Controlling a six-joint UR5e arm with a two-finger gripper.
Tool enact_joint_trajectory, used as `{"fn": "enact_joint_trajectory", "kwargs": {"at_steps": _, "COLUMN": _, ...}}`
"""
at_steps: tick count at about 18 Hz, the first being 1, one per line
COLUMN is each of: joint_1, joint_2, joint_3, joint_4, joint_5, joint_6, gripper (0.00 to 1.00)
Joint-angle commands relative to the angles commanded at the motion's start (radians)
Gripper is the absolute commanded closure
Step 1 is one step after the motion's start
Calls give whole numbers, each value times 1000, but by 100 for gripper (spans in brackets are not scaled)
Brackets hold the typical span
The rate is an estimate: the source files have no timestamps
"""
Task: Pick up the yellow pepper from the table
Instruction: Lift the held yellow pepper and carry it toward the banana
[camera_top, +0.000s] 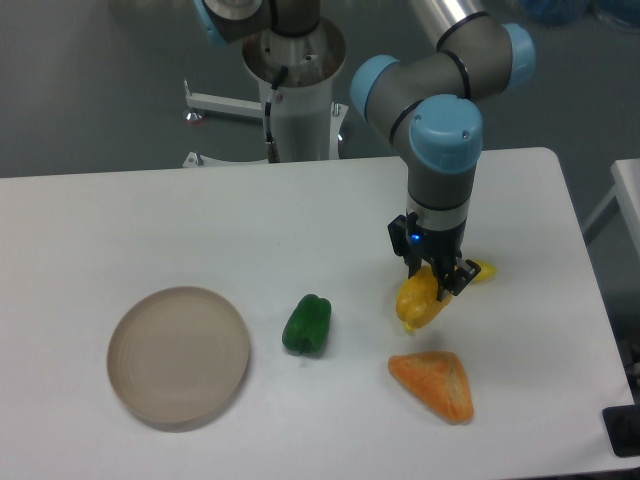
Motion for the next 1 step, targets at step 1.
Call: {"fn": "enact_joint_trajectory", "kwargs": {"at_steps": 1, "joint_1": 0, "joint_2": -3, "joint_3": 0, "joint_4": 0, "joint_5": 0, "joint_6": 0, "gripper": 63}}
